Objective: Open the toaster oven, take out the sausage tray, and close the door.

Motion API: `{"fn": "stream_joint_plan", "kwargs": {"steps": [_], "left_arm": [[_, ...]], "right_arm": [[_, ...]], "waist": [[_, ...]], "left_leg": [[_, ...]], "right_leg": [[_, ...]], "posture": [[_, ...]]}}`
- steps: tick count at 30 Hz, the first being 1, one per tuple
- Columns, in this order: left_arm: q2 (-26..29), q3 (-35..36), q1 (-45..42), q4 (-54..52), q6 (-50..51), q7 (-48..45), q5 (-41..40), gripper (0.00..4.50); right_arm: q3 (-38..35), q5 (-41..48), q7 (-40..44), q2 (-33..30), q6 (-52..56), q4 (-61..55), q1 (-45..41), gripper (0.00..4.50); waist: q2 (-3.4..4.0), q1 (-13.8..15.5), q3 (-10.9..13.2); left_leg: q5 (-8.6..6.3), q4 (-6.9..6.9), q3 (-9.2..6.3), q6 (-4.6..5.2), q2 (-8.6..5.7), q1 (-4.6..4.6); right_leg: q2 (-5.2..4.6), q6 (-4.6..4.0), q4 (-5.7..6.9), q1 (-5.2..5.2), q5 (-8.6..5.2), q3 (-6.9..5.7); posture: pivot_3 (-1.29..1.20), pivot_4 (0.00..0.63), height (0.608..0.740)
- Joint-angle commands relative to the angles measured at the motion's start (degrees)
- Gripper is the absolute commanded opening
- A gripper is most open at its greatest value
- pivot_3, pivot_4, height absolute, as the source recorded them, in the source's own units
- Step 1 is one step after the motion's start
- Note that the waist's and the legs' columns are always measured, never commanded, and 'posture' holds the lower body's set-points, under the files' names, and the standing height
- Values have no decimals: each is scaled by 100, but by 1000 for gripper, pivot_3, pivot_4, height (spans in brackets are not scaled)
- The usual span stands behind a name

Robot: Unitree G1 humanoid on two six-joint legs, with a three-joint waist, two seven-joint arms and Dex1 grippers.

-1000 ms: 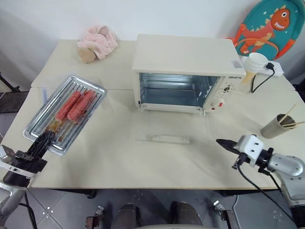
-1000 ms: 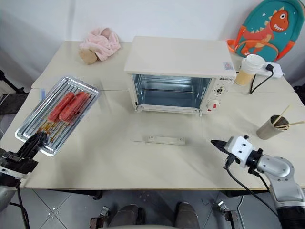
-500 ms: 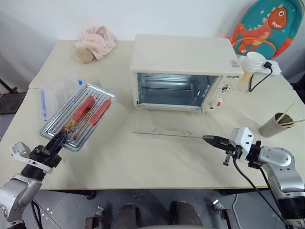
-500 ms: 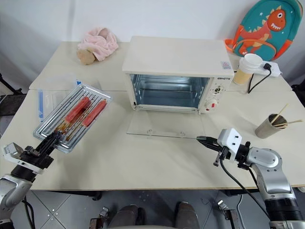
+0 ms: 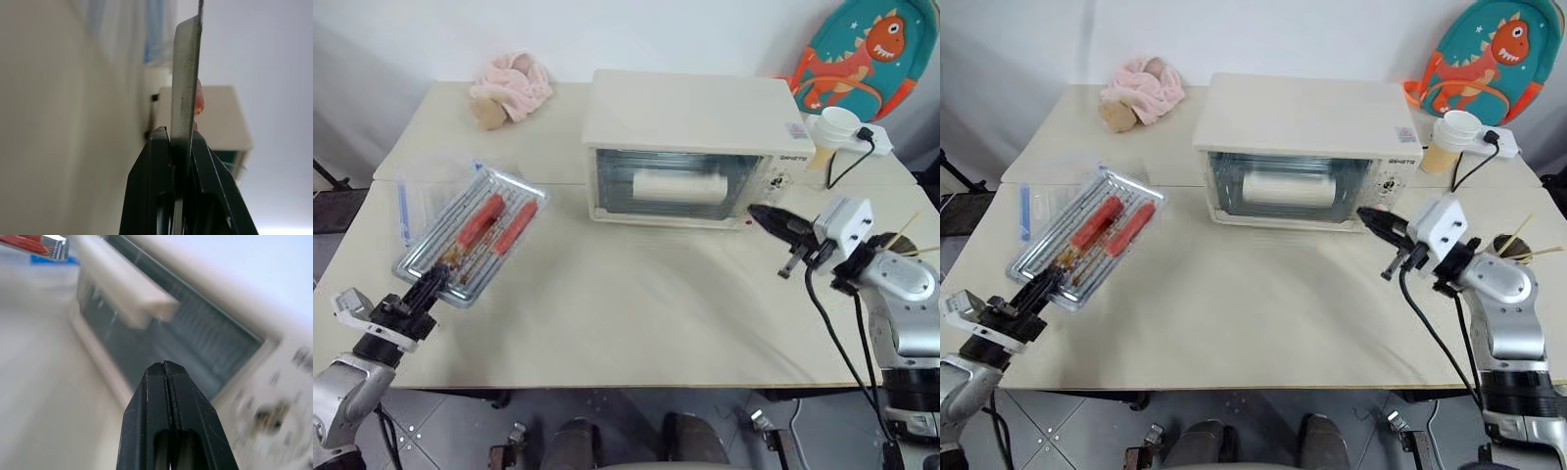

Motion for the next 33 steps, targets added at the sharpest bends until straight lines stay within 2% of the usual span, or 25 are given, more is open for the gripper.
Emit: {"fn": "stream_joint_plan", "kwargs": {"steps": [1, 4, 9, 13, 17, 22, 28, 33], "left_arm": [[379, -68, 183, 69, 515, -284, -181, 0], [823, -272, 112, 232, 862, -582, -181, 0], [1803, -886, 8, 467, 1519, -1329, -181, 0], [2468, -1889, -402, 504, 1986, -1910, -181, 0], [2271, -3229, -1497, 423, 2111, -2018, 260, 0], [1542, -4251, -2794, 842, 2201, -2155, 1094, 0], [675, -4824, -3616, 1557, 2152, -2404, 2616, 0], [352, -4978, -3859, 1718, 2157, -2822, 3628, 0]], "right_arm": [[-67, 45, -6, 25, -29, 16, -135, 27], [-33, 85, 137, -68, 70, 48, -128, 27], [-300, 533, 672, -446, 500, -305, 441, 27], [-668, 791, 1110, -920, 920, -652, 1325, 27], [-1027, 888, 1382, -1207, 1157, -1113, 2322, 27], [-1429, 1032, 1364, -1212, 1492, -1754, 3128, 27], [-2043, 1127, 1289, -1093, 1798, -2381, 4034, 27], [-2355, 1195, 1190, -971, 1945, -2719, 4433, 27]], "waist": [[0, 0, 0], [0, 13, 0], [2, 9, 1], [12, 37, 7], [20, 98, 9], [23, 84, 7], [25, 156, 6], [24, 178, 5]], "left_leg": [[-1, -3, 0, 0, -2, -2], [-2, -5, -7, 2, -4, -7], [-2, -9, -10, 2, -4, -8], [-3, -15, -7, 1, -4, -7], [-3, -16, -5, 2, -7, -7], [0, -15, 13, 1, -5, -4], [1, -15, 60, 1, -10, -4], [3, -13, 68, 4, -10, -4]], "right_leg": [[-2, 0, -2, -2, 0, 0], [-3, 1, -4, -3, 0, -1], [-2, 1, -6, -3, 0, -3], [-2, 1, -10, -5, 0, -2], [-2, 1, -15, -2, 0, 3], [4, 1, -15, -4, 0, 9], [6, 2, -15, -4, 0, 4], [6, 2, -29, 2, 0, 8]], "posture": [[0, 150, 740], [0, 150, 740], [0, 150, 740], [0, 150, 740], [0, 150, 740], [0, 150, 740], [0, 150, 740], [0, 150, 740]]}}
